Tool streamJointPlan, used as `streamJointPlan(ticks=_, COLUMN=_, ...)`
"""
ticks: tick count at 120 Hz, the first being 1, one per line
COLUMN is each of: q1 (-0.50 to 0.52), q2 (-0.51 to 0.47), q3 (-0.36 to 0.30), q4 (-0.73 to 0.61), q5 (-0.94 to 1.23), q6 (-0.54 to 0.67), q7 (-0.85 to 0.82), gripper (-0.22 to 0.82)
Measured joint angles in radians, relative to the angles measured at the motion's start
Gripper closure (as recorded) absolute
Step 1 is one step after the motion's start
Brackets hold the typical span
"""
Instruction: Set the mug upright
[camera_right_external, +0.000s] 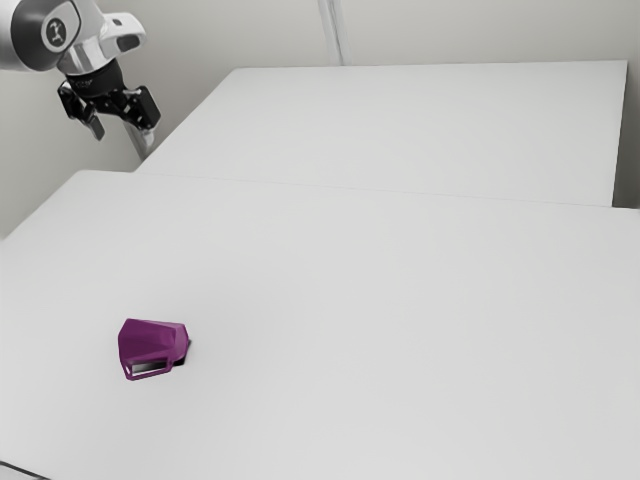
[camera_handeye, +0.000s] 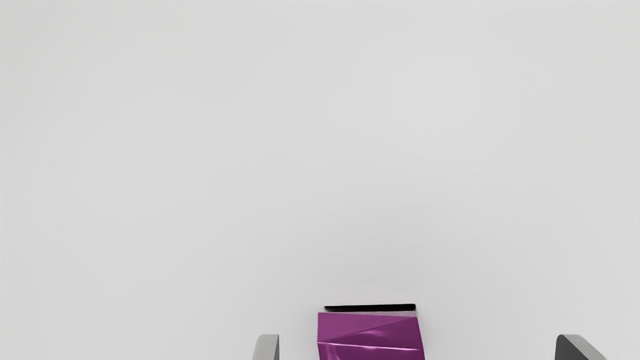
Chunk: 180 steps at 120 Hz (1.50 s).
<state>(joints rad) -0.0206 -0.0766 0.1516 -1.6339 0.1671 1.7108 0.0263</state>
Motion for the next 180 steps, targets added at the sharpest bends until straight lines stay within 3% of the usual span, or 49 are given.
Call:
streamJointPlan(ticks=35, q1=0.039, q2=0.004, q3=0.010, q4=-0.024, q5=-0.017, q6=-0.001, q7=-0.020, gripper=0.00)
streamJointPlan(ticks=60, q1=0.243, q2=0.025, q3=0.011, q4=-0.118, q5=-0.216, q6=-0.043, q7=-0.028, gripper=0.00)
streamJointPlan(ticks=92, q1=0.453, q2=0.160, q3=0.014, q4=-0.152, q5=-0.412, q6=-0.165, q7=0.027, gripper=0.00)
streamJointPlan(ticks=115, q1=0.496, q2=0.269, q3=0.026, q4=-0.156, q5=-0.509, q6=-0.218, q7=0.106, gripper=0.00)
streamJointPlan(ticks=151, q1=0.502, q2=0.402, q3=0.100, q4=-0.190, q5=-0.640, q6=-0.265, q7=0.238, gripper=0.00)
streamJointPlan(ticks=180, q1=0.502, q2=0.471, q3=0.107, q4=-0.191, q5=-0.735, q6=-0.265, q7=0.328, gripper=0.00)
